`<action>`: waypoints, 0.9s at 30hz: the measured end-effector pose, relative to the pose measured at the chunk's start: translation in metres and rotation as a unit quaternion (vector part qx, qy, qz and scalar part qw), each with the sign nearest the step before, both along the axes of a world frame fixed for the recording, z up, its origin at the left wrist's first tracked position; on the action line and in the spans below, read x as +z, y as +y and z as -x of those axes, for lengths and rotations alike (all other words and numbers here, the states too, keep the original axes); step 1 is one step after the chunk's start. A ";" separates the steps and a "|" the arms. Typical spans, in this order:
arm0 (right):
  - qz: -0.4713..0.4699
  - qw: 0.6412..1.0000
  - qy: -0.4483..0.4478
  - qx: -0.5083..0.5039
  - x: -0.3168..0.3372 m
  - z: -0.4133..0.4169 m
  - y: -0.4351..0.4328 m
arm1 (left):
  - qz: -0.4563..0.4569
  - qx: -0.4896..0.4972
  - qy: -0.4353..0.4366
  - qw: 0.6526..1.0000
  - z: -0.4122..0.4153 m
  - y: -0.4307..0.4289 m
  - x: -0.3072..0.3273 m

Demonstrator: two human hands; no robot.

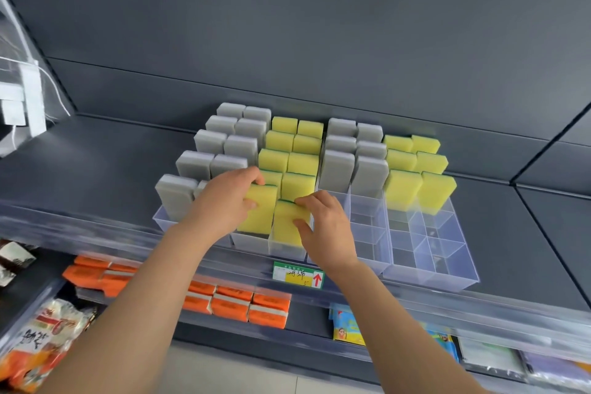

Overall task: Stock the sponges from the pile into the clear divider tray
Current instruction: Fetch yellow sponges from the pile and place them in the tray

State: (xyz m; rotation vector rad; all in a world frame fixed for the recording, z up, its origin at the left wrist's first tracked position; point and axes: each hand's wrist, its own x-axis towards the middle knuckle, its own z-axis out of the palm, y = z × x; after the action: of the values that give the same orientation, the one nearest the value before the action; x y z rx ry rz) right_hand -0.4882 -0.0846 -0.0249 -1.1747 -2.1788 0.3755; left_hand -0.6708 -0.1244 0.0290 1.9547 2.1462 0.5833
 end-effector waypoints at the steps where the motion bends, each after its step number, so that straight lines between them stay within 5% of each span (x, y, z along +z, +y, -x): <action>1: -0.002 1.000 0.002 0.004 0.000 0.000 0.000 | 0.000 -0.008 0.015 1.000 -0.002 0.000 -0.001; 7: 0.017 1.000 0.000 0.012 0.001 -0.001 0.001 | 0.005 -0.031 0.145 0.989 -0.006 0.002 -0.006; 27: 0.055 0.998 -0.042 -0.015 0.004 -0.001 -0.012 | -0.054 -0.066 0.186 0.979 0.001 0.001 -0.025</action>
State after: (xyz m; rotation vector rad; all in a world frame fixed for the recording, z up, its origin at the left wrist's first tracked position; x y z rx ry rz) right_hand -0.4869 -0.0967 -0.0213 -1.3030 -2.2331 0.4443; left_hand -0.6715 -0.1238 0.0040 2.4077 2.2006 0.3379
